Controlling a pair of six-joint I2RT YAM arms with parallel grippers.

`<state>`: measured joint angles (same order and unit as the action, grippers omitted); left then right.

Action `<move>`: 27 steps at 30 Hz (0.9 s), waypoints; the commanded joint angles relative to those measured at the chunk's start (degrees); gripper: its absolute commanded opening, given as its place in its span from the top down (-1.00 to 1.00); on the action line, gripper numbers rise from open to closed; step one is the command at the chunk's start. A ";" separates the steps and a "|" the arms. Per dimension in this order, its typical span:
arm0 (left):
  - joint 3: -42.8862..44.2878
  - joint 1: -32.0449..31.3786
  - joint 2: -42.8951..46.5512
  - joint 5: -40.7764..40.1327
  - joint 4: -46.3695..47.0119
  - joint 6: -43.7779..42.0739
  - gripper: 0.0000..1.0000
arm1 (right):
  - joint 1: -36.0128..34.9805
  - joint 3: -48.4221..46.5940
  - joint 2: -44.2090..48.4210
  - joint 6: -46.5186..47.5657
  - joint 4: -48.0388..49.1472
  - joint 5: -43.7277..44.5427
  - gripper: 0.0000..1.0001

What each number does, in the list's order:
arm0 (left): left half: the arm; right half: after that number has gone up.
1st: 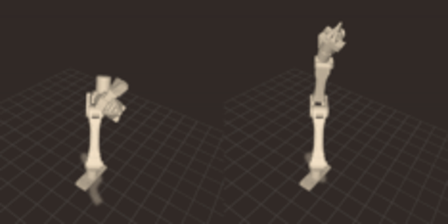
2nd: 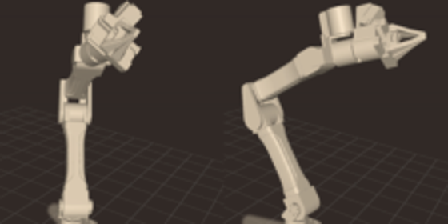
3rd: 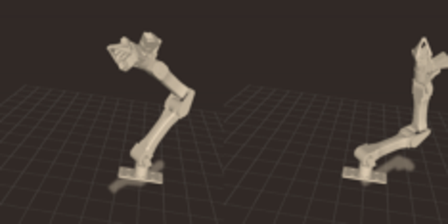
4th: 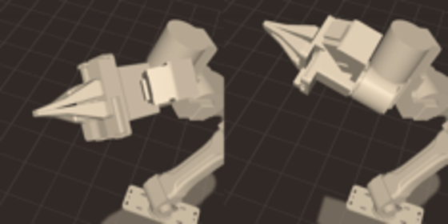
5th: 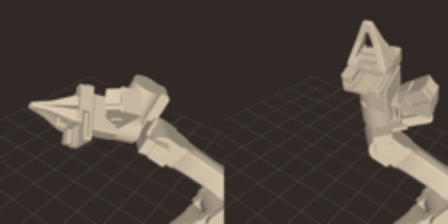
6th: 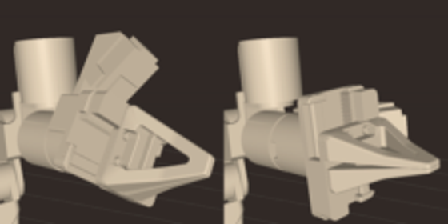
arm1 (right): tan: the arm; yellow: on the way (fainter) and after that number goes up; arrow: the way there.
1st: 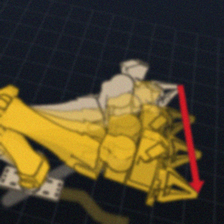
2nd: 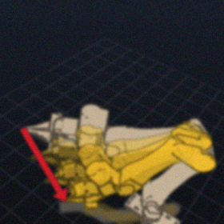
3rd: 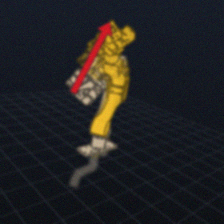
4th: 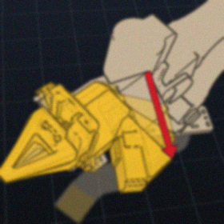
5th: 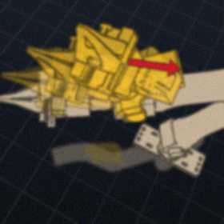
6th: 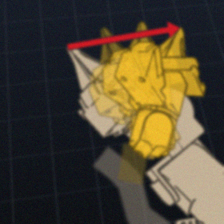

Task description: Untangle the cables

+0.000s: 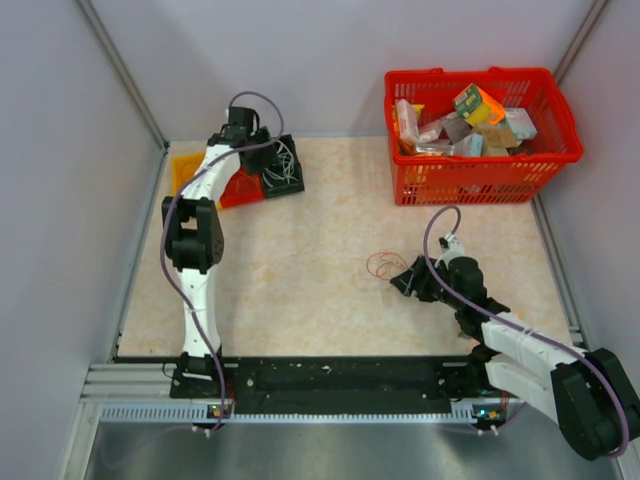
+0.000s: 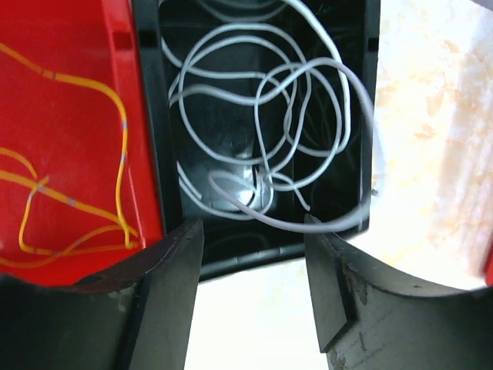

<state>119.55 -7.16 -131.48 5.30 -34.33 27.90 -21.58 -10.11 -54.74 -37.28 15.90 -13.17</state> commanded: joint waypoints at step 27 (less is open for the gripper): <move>-57.77 -38.44 39.92 7.97 28.00 -4.96 -0.22 | 0.84 -13.08 -2.99 -0.43 -13.18 13.89 -0.22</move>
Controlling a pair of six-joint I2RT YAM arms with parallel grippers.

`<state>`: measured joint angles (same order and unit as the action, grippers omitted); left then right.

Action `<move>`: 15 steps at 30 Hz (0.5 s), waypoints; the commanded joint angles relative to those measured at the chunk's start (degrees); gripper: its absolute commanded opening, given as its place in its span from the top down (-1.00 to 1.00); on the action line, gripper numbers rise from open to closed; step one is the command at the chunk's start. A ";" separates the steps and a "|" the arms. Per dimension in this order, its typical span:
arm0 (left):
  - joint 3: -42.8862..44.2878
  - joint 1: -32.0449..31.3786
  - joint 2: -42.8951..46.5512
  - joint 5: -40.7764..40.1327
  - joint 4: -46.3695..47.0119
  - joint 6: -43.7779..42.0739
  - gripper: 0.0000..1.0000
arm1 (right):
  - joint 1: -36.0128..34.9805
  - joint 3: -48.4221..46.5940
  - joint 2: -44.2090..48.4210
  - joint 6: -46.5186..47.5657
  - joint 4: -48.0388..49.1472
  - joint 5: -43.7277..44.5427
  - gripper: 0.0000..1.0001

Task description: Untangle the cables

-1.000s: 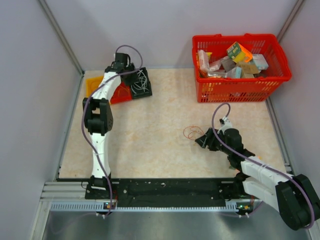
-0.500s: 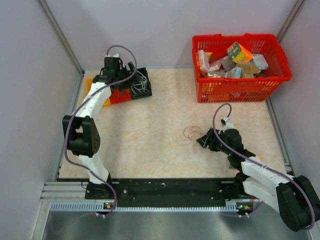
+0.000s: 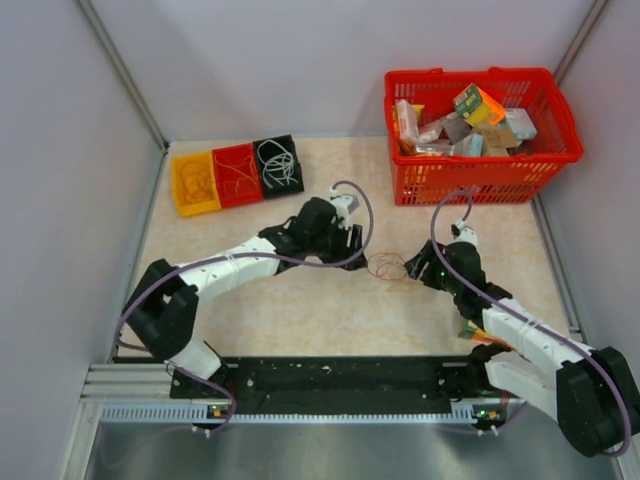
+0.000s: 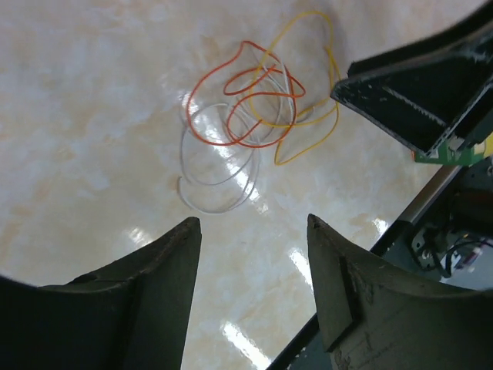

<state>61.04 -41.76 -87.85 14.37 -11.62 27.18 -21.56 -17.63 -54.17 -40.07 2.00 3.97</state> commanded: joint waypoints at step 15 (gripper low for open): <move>13.22 -14.58 -20.59 -21.74 -4.80 -6.97 -0.62 | 2.13 -0.04 -3.40 3.69 5.21 -9.68 -0.21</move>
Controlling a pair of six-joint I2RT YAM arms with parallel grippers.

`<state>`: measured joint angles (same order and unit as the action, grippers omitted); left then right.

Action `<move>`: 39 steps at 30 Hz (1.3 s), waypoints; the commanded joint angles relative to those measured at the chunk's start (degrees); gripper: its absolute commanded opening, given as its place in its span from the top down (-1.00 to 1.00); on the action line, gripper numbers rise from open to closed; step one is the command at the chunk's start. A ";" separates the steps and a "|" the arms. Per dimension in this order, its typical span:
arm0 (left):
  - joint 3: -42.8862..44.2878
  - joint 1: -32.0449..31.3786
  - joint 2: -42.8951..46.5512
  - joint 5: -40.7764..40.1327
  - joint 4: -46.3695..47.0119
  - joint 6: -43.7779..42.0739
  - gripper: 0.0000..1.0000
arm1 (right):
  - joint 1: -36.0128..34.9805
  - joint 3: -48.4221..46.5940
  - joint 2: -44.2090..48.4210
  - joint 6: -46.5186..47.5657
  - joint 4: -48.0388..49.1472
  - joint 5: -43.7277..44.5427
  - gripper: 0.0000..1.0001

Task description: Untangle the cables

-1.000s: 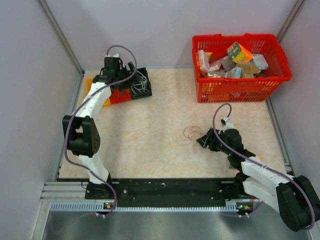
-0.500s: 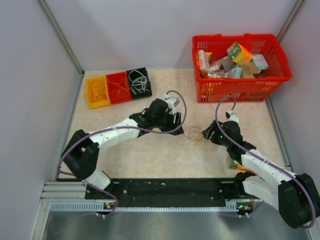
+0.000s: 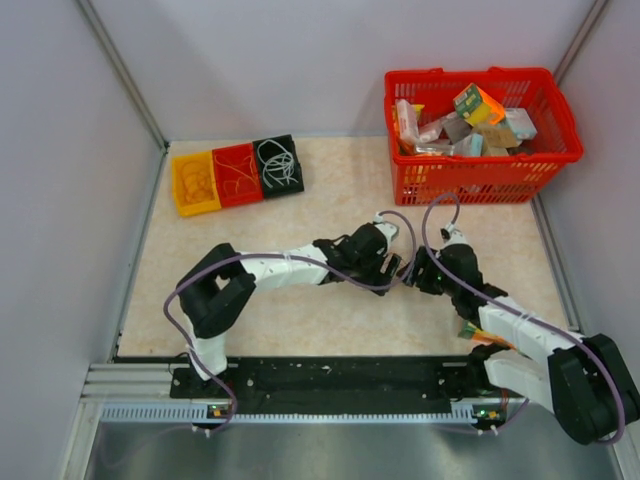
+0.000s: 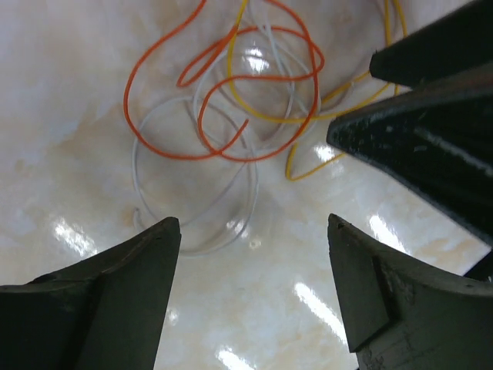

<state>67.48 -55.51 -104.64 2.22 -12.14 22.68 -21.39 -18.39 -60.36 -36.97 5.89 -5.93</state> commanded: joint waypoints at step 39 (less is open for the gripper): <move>5.47 -2.85 32.46 10.25 -3.25 -10.98 1.00 | 5.92 3.80 -6.35 -5.21 9.75 -4.80 0.43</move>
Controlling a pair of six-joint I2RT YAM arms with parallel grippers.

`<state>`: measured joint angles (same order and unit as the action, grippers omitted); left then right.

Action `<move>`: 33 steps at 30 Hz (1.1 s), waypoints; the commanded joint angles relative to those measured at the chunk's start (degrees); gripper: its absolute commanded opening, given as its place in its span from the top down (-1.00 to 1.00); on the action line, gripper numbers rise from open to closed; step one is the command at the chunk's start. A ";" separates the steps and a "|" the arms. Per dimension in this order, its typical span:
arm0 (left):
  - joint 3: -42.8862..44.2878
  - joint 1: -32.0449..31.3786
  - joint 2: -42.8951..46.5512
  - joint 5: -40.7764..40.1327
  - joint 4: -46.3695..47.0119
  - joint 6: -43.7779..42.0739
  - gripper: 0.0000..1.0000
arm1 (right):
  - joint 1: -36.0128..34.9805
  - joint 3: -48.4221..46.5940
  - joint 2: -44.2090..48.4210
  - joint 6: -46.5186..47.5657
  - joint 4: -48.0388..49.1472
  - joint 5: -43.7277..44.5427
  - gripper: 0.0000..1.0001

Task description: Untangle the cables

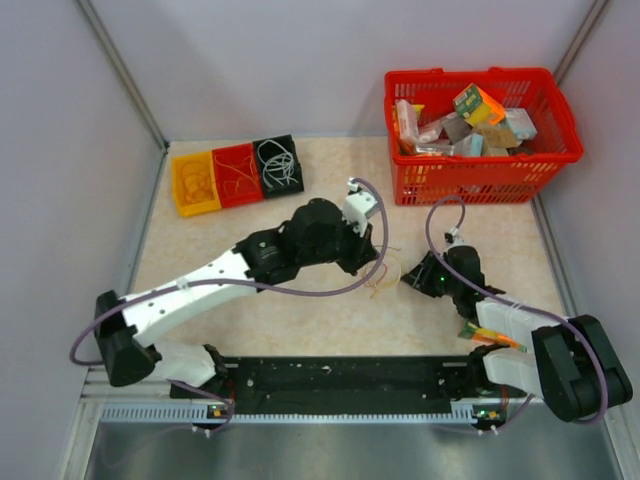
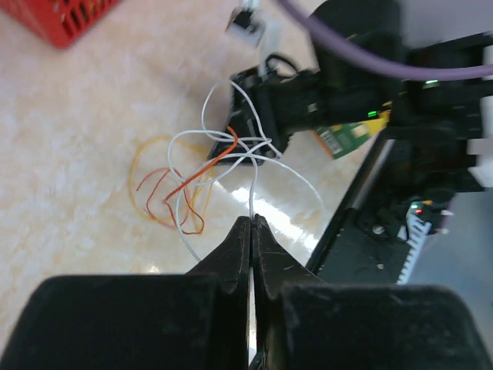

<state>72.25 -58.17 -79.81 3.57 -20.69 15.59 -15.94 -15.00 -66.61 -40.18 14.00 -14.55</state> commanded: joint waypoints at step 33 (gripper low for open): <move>-1.05 33.63 10.30 -13.02 -4.65 11.99 1.00 | 0.48 1.29 2.62 -2.70 -0.73 6.46 0.52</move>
<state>72.27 -32.51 -69.82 -21.19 -34.44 19.46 -15.94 -13.47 -64.27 -43.57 12.32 -7.38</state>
